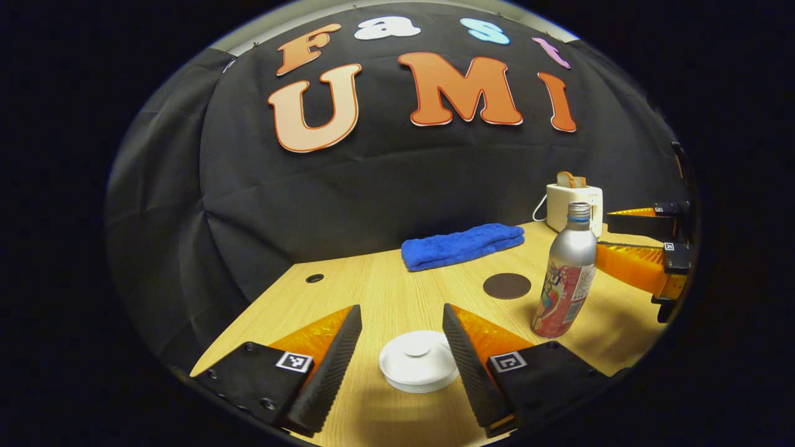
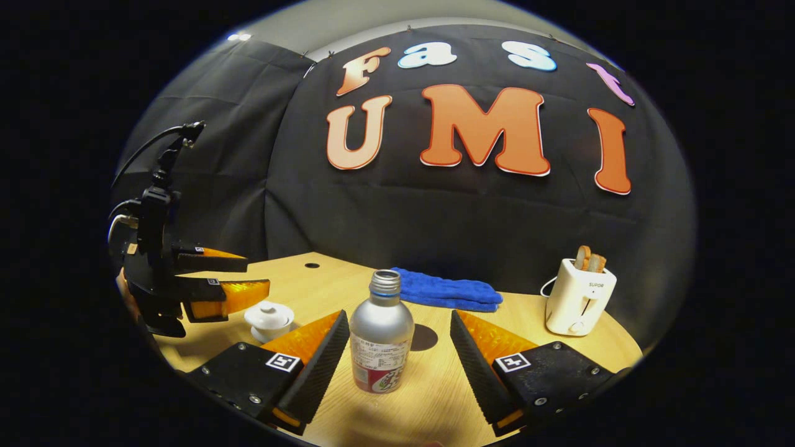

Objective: Open the teacup lid with one hand, grasp the water bottle and pour water into the teacup with the other hand; after pouring, place the water bottle on the coaster and then close the teacup lid.

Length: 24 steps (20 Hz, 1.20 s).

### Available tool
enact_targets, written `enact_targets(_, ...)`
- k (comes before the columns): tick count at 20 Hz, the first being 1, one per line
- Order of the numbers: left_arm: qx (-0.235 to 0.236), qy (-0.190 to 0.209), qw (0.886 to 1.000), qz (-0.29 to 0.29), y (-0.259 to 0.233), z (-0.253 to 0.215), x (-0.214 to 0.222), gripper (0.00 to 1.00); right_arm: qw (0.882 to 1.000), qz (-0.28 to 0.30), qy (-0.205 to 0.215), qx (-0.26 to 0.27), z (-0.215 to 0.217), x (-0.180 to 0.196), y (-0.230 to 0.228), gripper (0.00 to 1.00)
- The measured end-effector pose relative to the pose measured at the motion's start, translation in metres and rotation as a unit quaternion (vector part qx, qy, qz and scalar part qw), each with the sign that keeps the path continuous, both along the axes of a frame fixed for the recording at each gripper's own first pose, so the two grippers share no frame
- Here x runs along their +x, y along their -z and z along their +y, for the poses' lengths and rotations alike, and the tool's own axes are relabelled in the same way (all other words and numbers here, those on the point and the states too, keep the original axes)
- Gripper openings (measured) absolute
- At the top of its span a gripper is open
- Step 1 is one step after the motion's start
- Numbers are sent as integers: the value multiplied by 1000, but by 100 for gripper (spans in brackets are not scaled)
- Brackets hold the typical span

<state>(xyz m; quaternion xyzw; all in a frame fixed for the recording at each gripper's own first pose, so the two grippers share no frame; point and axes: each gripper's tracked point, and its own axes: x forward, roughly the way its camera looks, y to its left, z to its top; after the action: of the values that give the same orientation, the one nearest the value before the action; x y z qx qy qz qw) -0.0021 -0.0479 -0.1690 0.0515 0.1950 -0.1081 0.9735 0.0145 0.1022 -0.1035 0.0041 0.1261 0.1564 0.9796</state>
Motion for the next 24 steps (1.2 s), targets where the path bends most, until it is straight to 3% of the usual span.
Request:
enact_targets(1,3,3,1000,9,7,-1,0,81,1000,8,-3,-2,2,0,5,98)
enact_targets(2,8,3,1000,18,13,-1,0,79,1000,15,-7,-3,4,0,11,98)
enact_targets(4,13,10,999,29,22,-4,0,75,1000,25,-13,-6,8,0,20,97)
enact_targets(5,16,13,999,34,26,-5,0,82,999,28,-16,-7,10,0,22,97)
enact_targets(6,21,13,999,38,29,-8,0,63,999,31,-18,-8,12,-1,25,97)
enact_targets(10,35,12,998,48,38,-10,1,58,999,38,-29,-12,17,1,34,97)
enact_targets(11,39,13,998,50,41,-12,2,66,999,40,-31,-13,18,1,36,97)
enact_targets(12,45,13,997,53,43,-11,4,55,999,42,-31,-14,18,1,39,97)
enact_targets(15,49,14,997,65,49,-11,5,52,998,49,-34,-12,20,2,44,97)
enact_targets(16,47,8,997,62,48,-10,9,43,998,51,-36,-11,23,3,45,97)
enact_targets(19,49,10,997,62,46,-10,7,45,998,56,-39,-14,26,4,52,98)
enact_targets(20,43,6,997,60,57,-11,18,34,997,60,-39,-15,25,4,55,98)
enact_targets(24,37,1,998,50,47,-8,10,33,996,80,-38,-9,29,6,68,98)
